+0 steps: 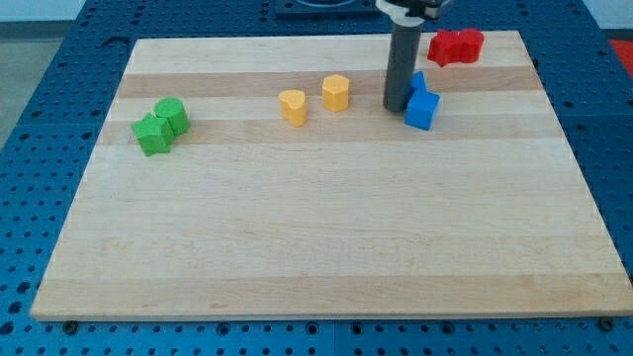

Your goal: Push blue triangle closer to red circle

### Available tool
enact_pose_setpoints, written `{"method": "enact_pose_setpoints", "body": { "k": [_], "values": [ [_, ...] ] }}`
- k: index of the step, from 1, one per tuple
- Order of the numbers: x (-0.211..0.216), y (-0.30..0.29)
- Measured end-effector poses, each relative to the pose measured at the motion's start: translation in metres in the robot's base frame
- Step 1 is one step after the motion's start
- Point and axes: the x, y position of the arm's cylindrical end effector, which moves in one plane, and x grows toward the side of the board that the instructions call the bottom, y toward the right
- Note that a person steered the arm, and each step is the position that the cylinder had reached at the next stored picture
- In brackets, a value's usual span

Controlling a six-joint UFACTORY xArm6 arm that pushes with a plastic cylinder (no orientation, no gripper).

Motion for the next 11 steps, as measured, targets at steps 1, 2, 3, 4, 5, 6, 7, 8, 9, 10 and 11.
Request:
{"method": "enact_pose_setpoints", "body": {
  "k": [1,2,3,4,5,6,7,8,9,10,11],
  "values": [
    [0.003,-0.02],
    [-0.015,0.008],
    [-0.033,0.059],
    [-0.038,0.081],
    [-0.028,0.058],
    [-0.018,0.062],
    [-0.022,0.103],
    [-0.04,0.15],
    [-0.045,0.158],
    [-0.028,0.147],
    [-0.025,0.169]
  ]
}}
